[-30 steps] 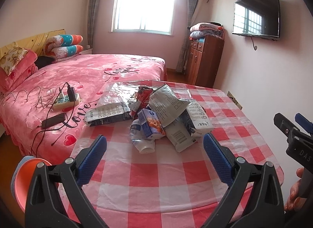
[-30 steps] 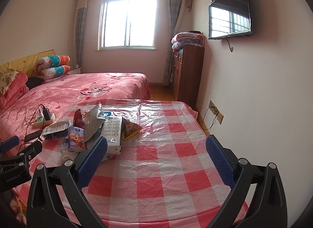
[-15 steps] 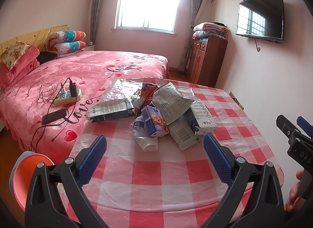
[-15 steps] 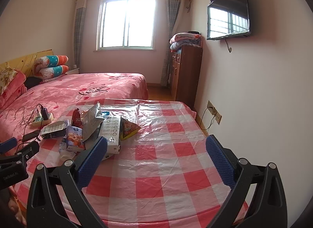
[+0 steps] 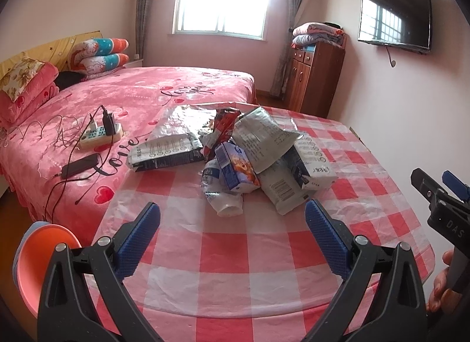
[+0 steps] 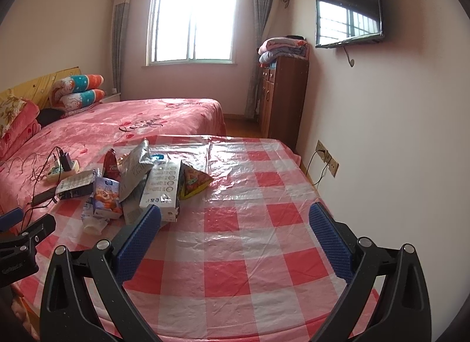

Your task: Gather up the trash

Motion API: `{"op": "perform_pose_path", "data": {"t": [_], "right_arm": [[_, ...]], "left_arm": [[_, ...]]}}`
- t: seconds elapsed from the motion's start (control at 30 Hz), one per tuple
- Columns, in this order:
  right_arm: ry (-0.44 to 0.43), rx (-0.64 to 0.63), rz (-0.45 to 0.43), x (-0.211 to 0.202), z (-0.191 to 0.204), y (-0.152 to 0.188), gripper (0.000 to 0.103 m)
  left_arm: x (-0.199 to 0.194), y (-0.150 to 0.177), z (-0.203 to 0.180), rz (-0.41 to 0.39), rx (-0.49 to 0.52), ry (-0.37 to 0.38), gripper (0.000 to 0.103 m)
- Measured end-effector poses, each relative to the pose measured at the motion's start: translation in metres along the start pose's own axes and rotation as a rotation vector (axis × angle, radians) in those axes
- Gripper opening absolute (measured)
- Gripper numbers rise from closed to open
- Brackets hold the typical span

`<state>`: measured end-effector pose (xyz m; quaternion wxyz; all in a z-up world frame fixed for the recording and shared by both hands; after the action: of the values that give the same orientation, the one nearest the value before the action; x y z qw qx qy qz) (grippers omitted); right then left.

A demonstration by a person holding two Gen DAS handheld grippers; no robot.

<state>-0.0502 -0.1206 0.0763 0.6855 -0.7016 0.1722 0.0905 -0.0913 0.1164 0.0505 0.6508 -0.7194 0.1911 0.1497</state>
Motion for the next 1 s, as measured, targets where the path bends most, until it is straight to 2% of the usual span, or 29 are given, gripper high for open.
{"op": "perform_pose_path", "data": {"t": [0.43,0.6,0.8,0.9,1.0], "right_arm": [[-0.029,0.012,0.085,0.045,-0.001,0.025,0.099],[-0.135,0.11,0.16,0.068,-0.002,0.036,0.099],[-0.311,0.287,0.274,0.094,-0.003,0.049,0.099],[-0.388,0.365,0.312,0.105,0.001,0.047,0.099],[-0.444,0.392,0.329,0.113,0.008,0.038,0.099]], "left_arm": [[0.035,0.015,-0.004,0.067,0.026,-0.015,0.099],[0.051,0.018,-0.004,0.089,0.032,-0.012,0.099],[0.07,0.014,0.005,0.107,0.024,-0.019,0.099],[0.079,0.01,0.014,0.116,0.02,-0.036,0.099],[0.09,0.005,0.023,0.136,0.012,-0.036,0.099]]}}
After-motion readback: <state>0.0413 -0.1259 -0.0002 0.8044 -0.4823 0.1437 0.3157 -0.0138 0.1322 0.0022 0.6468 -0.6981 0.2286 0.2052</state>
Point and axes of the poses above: each gripper's, at about its wrist camera, not at the fingertips, and x roughly the way its jaws point, z to its left, y to its underside, the point moved 7 cm from there along x, roughly the way its jaws point, and after that the axes turned 8 degrees about -z, right-handed, at the moved point
